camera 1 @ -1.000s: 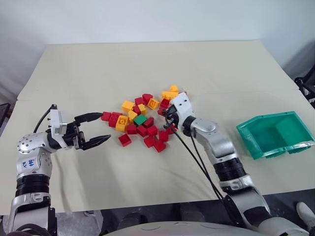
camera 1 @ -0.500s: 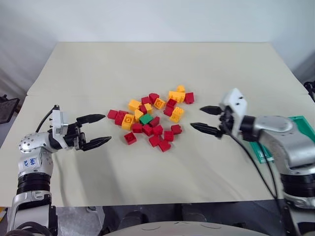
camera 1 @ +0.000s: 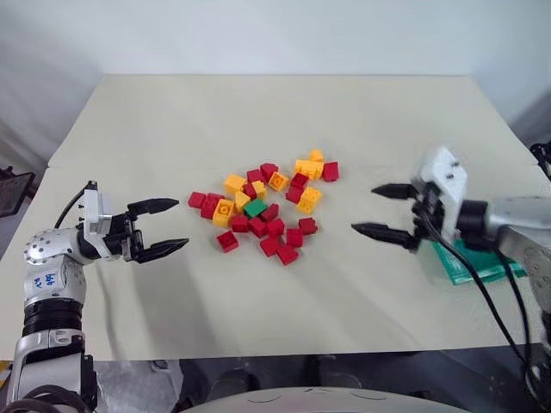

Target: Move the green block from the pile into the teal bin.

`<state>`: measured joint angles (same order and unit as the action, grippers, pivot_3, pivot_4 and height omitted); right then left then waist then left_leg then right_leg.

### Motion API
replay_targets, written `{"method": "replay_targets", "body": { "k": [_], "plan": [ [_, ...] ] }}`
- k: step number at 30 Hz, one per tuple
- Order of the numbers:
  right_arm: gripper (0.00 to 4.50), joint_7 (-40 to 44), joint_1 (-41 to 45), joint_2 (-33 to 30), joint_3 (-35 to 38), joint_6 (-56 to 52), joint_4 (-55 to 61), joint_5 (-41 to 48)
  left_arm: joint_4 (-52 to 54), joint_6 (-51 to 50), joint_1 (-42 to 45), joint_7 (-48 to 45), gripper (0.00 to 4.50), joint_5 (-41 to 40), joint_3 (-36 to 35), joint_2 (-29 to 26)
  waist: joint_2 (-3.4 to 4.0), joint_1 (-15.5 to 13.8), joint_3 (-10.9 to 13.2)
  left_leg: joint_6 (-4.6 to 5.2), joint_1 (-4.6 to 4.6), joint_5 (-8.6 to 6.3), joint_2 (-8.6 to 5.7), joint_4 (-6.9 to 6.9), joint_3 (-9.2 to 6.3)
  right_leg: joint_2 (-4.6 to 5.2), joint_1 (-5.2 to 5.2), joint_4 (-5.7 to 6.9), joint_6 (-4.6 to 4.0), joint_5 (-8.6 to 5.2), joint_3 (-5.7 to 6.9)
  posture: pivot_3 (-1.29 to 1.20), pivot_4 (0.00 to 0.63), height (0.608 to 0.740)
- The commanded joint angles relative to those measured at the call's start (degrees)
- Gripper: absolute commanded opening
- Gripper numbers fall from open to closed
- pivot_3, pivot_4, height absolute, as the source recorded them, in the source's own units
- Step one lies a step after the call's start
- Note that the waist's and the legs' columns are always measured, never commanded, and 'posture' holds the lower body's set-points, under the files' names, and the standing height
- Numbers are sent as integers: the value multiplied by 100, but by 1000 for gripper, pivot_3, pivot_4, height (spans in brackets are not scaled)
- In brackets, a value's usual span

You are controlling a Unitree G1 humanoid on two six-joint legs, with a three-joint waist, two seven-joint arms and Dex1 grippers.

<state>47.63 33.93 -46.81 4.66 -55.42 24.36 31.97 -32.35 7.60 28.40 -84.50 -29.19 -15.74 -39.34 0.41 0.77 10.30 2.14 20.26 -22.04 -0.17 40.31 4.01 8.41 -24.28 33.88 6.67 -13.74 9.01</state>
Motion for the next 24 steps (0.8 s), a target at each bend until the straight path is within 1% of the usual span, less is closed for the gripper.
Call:
{"method": "replay_targets", "body": {
  "k": [1, 3, 5, 7, 10, 12, 14, 19, 24],
  "plan": [
    [4475, -395, 707, 450, -702, -301, -243, -158, 205, 79, -115, 74, 4500, -87, -134, 11, 0, 19, 0, -1, -1, 1, 2, 0, -2, -1, 0, 2, -1, 0, 1, 0, 150, 740],
    [4475, -570, 1159, 786, -1206, -315, -677, -435, 296, 94, -213, 109, 4500, -98, -146, 55, 0, 9, 0, -1, 7, 1, 0, -2, -8, -1, -5, 1, -1, -1, 5, 0, 150, 740],
    [4475, -818, 1829, 1396, -1907, -131, -1625, -954, 426, 109, -334, 198, 4500, -138, -188, 117, 0, 57, 0, 2, 10, -1, -6, -2, -3, 3, -9, -1, -1, 0, 4, 0, 150, 740],
    [4475, -943, 2308, 1887, -2305, 39, -2446, -1335, 574, 99, -436, 283, 4500, -163, -221, 167, 0, 100, 0, 6, 14, 0, -11, -1, 0, 6, -10, -2, 2, 1, 4, 0, 150, 740],
    [4475, -1066, 2747, 2429, -2425, 101, -3319, -1599, 753, 63, -547, 351, 4500, -169, -239, 211, 0, 84, 0, 4, 21, 1, -5, -4, -15, 2, -15, 2, 0, 0, 16, 0, 150, 740],
    [4475, -1190, 3041, 2920, -2463, -34, -4013, -1686, 908, 40, -646, 422, 4500, -199, -267, 242, 0, 109, 0, 4, 22, 2, -10, -7, -21, 2, -16, 5, 0, 0, 18, 0, 150, 740],
    [4475, -1209, 3203, 3208, -2592, -165, -4453, -1829, 1065, 10, -750, 498, 4500, -233, -298, 256, 0, 125, -1, 5, 23, 1, -12, -11, -17, 3, -17, 2, 0, 0, 16, 0, 150, 740],
    [4475, -1181, 3369, 3559, -2450, -678, -4698, -1823, 1275, -46, -933, 581, 4500, -276, -347, 229, 0, 142, 0, 4, 23, 1, -9, -19, -26, 1, -19, 1, 0, 0, 22, 0, 150, 740],
    [4475, -1360, 3317, 3948, -2434, -778, -4913, -1939, 1435, -74, -1056, 665, 4500, -295, -357, 269, -1, 153, -1, 4, 21, 1, -8, -16, -22, 1, -18, 1, 0, 0, 19, 0, 150, 740]
  ]
}}
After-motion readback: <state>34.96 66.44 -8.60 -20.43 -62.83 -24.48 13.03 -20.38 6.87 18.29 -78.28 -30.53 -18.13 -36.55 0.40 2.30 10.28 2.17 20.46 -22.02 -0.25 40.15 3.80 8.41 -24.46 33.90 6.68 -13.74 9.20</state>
